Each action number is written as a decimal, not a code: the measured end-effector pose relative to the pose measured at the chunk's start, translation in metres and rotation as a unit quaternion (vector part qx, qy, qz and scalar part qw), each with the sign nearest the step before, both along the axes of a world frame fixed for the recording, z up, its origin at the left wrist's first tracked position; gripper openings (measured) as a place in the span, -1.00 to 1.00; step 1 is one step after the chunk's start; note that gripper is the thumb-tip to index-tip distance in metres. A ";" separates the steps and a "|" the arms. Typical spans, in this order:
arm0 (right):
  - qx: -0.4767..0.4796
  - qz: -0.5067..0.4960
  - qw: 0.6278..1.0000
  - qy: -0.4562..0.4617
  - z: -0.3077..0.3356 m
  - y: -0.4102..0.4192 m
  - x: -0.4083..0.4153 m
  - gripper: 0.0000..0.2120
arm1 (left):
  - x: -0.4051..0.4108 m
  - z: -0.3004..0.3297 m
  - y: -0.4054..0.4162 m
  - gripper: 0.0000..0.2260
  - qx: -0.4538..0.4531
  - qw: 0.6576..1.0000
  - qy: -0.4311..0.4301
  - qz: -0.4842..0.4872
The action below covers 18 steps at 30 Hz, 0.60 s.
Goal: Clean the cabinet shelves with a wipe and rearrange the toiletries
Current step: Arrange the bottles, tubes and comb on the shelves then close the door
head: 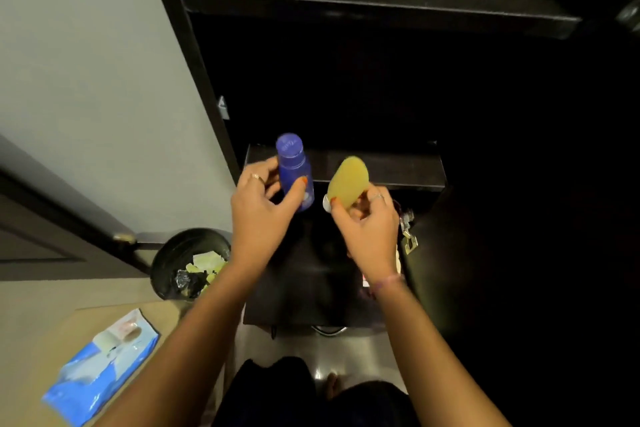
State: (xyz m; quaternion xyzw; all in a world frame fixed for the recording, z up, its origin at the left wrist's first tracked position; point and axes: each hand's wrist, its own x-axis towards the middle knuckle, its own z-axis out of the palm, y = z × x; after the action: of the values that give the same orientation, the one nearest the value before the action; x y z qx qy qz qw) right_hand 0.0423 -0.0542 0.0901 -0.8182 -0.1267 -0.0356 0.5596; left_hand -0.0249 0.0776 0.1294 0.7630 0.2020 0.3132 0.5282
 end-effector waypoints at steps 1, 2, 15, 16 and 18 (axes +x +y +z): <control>0.012 0.004 1.000 -0.016 0.011 0.007 0.008 -0.69 | 0.004 0.010 0.009 -0.61 0.015 1.000 -0.012 0.004; 0.023 0.009 0.999 -0.029 0.019 0.014 0.016 -0.69 | 0.009 0.017 0.018 -0.60 0.033 0.999 -0.015 0.007; -0.022 0.040 0.999 -0.008 0.019 0.065 0.074 -0.75 | 0.062 0.019 0.044 -0.63 0.092 0.991 0.087 0.052; -0.019 0.040 0.999 -0.006 0.016 0.068 0.072 -0.71 | 0.064 0.018 0.046 -0.64 0.094 0.990 0.085 0.055; -0.004 0.034 0.999 -0.011 0.011 0.074 0.067 -0.65 | 0.067 0.016 0.048 -0.65 0.099 0.990 0.081 0.060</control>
State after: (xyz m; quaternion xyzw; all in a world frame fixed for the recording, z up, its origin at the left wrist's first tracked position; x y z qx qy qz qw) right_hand 0.1097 0.0200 0.1010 -0.8154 -0.1607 -0.0253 0.5555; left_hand 0.0418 0.1254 0.1457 0.8210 0.2575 0.3001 0.4118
